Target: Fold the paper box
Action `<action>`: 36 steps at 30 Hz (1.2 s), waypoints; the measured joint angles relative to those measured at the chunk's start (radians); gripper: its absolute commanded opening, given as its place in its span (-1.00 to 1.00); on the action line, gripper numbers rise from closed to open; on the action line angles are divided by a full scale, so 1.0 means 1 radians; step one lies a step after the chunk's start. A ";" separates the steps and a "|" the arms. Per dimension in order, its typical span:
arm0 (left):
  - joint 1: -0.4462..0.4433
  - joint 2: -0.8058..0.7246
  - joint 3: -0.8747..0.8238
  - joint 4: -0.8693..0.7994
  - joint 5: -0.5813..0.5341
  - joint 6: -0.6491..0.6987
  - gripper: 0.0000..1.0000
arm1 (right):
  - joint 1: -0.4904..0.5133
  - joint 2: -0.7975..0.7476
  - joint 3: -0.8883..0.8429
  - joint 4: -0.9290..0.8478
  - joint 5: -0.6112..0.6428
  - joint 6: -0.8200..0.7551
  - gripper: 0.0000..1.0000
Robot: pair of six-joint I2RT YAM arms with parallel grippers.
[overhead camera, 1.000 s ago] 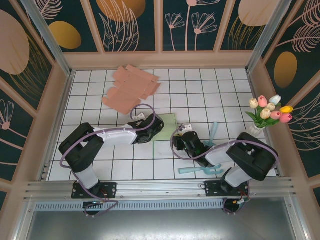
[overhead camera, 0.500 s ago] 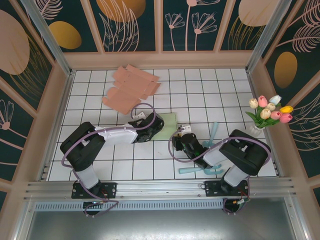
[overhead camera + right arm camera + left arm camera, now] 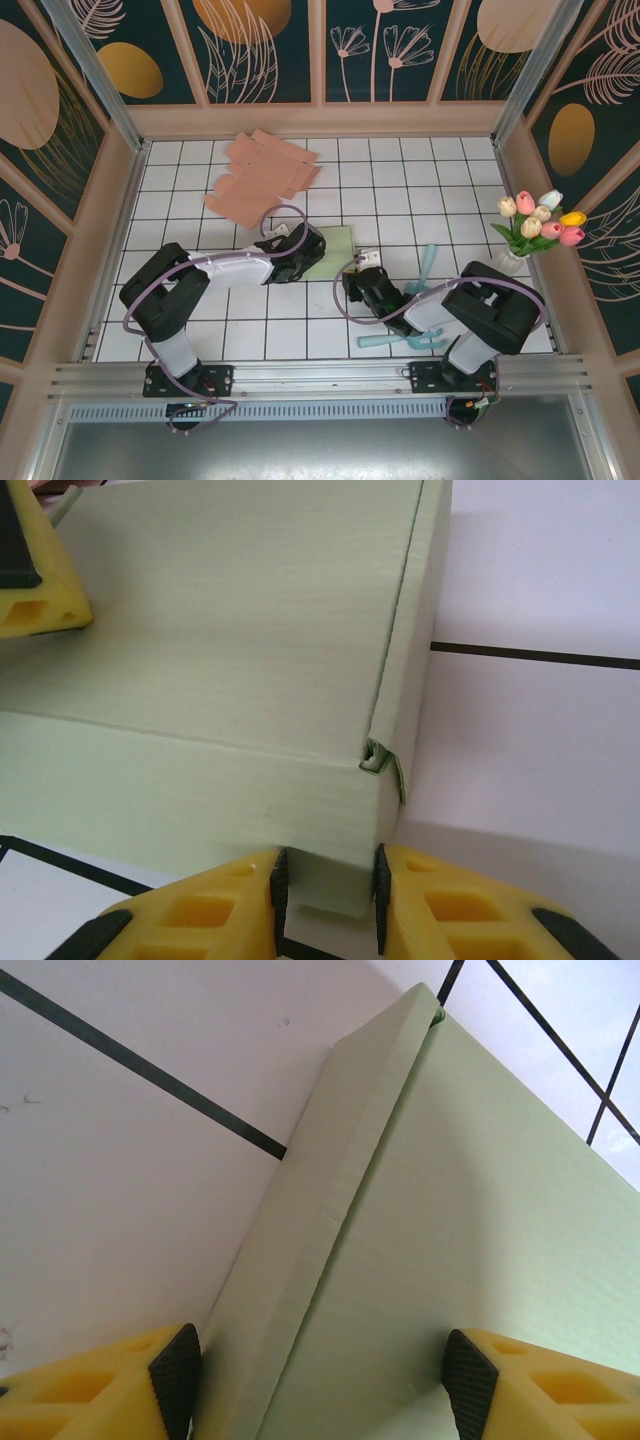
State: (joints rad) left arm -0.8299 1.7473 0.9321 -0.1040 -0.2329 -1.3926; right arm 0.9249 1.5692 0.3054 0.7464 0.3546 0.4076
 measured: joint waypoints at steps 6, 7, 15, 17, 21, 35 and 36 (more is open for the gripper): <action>0.000 -0.004 -0.008 0.010 0.003 -0.005 0.33 | 0.006 -0.005 0.005 -0.019 0.010 0.017 -0.40; 0.000 -0.005 -0.010 0.013 0.004 -0.008 0.32 | 0.006 -0.005 0.005 -0.021 0.011 0.018 -0.40; 0.000 -0.011 -0.021 0.024 0.000 -0.013 0.30 | 0.008 -0.005 0.015 -0.041 0.018 0.017 -0.40; 0.000 -0.011 -0.022 0.025 -0.001 -0.013 0.30 | 0.008 -0.005 0.015 -0.043 0.019 0.017 -0.40; 0.000 -0.007 -0.022 0.027 -0.004 -0.012 0.30 | 0.005 -0.005 0.015 -0.043 0.017 0.016 -0.40; 0.002 0.028 -0.016 0.100 -0.022 -0.012 0.29 | -0.071 0.123 0.062 0.059 0.014 -0.010 -0.40; 0.005 0.030 -0.016 0.102 -0.026 -0.012 0.29 | -0.073 0.135 0.070 0.066 0.019 -0.010 -0.39</action>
State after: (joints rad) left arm -0.8249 1.7771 0.9157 -0.0021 -0.2588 -1.4048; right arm 0.8516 1.7046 0.3756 0.8127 0.3737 0.3973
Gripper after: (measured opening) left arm 0.646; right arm 0.304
